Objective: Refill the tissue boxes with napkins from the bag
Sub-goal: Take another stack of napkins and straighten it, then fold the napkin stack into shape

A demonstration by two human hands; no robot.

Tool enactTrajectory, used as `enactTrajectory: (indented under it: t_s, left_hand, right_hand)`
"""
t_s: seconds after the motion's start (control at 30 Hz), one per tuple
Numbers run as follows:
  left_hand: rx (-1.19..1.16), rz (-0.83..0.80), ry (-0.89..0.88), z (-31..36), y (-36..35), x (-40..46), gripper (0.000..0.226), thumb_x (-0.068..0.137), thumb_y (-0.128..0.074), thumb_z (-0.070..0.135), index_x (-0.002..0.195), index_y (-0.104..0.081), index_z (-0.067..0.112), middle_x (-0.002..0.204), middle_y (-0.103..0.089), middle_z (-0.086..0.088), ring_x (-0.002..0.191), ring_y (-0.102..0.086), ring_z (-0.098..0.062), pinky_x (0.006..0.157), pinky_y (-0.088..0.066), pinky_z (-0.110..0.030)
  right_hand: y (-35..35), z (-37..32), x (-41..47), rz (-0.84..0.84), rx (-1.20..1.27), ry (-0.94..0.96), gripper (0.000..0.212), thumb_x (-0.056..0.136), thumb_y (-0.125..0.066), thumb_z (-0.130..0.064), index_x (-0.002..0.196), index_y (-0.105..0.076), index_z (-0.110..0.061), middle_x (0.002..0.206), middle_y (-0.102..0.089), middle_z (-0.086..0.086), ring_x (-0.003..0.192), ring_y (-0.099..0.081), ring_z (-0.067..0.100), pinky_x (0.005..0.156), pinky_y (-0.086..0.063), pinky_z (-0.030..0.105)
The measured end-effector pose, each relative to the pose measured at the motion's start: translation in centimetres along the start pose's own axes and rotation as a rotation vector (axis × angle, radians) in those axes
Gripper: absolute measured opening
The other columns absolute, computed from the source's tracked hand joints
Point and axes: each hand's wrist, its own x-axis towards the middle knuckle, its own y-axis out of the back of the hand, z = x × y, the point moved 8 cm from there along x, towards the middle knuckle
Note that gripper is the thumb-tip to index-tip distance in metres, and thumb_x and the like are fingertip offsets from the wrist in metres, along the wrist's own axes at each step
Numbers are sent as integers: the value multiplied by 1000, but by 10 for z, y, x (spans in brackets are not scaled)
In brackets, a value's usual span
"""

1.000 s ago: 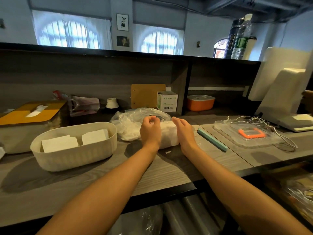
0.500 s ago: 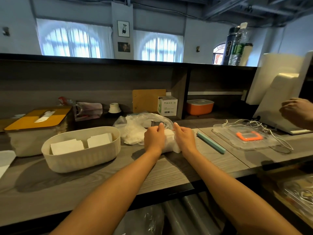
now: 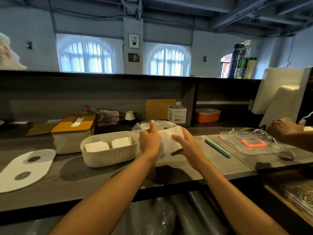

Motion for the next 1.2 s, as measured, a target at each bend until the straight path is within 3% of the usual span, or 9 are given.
enactTrajectory:
  t_s: [0.17, 0.3, 0.5, 0.63, 0.83, 0.9, 1.0, 1.1, 1.2]
  left_hand:
    - [70, -118, -79, 27, 49, -9, 46, 98, -37, 61, 102, -58, 21, 106, -66, -4, 88, -64, -18, 70, -53, -31]
    - [127, -277, -260, 50, 85, -14, 31, 97, -55, 44, 109, -66, 18, 101, -67, 4, 92, -65, -13, 59, -48, -14]
    - [223, -411, 20, 43, 123, -6, 23, 94, -61, 17, 117, -63, 13, 105, -69, -4, 91, -68, -18, 65, -58, -27]
    - [184, -256, 167, 34, 144, 5, 30, 97, -51, 36, 118, -59, 16, 111, -67, -9, 101, -65, -27, 90, -56, -42]
    - [80, -20, 62, 46, 181, 20, 33, 104, -40, 28, 134, -44, 13, 124, -58, -11, 106, -61, -30, 93, -54, -44]
    - [115, -44, 57, 48, 188, 26, 30, 105, -35, 34, 122, -49, 14, 118, -60, -11, 101, -62, -28, 89, -53, -41]
    - [336, -11, -54, 58, 203, 35, 44, 106, -28, 41, 121, -57, 10, 117, -61, -11, 98, -58, -25, 84, -51, -37]
    - [414, 69, -144, 61, 223, 40, 44, 108, -27, 38, 126, -55, 11, 130, -57, -10, 102, -51, -19, 81, -40, -31]
    - [258, -3, 42, 36, 226, 45, 52, 106, -26, 43, 142, -44, 10, 143, -49, -12, 119, -50, -29, 104, -41, -40]
  right_hand:
    - [-39, -26, -2, -12, 144, -55, 35, 90, -60, -4, 124, -56, -13, 116, -62, 10, 106, -62, 25, 81, -59, 35]
    - [-71, -38, -4, 72, 276, -131, 14, 89, -67, -8, 100, -60, -12, 106, -63, 13, 100, -63, 28, 94, -54, 45]
    - [-140, -35, -4, 65, 437, -441, 24, 91, -67, -17, 110, -59, -5, 106, -65, 16, 94, -65, 34, 87, -54, 51]
    - [-175, -36, 0, 104, 341, -529, 37, 98, -51, -44, 117, -52, -12, 109, -55, 12, 97, -54, 27, 88, -45, 40]
    - [-214, -53, 14, 3, -7, -491, 22, 102, -45, -26, 101, -58, -8, 111, -60, 13, 109, -59, 24, 102, -46, 34]
    - [-221, -57, 17, -43, -114, -488, 20, 103, -43, -20, 94, -55, -7, 92, -56, 11, 88, -57, 19, 90, -46, 25]
    - [-220, -59, 33, -43, -156, -375, 28, 101, -43, -9, 126, -52, 0, 103, -51, 14, 77, -47, 16, 74, -45, 26]
    - [-224, -50, 45, -91, -245, -353, 39, 98, -45, -8, 135, -48, 2, 134, -52, 21, 100, -54, 26, 95, -48, 37]
    - [-229, -28, 46, -148, -392, -507, 26, 96, -55, -13, 120, -56, -2, 124, -59, 15, 113, -59, 28, 101, -49, 38]
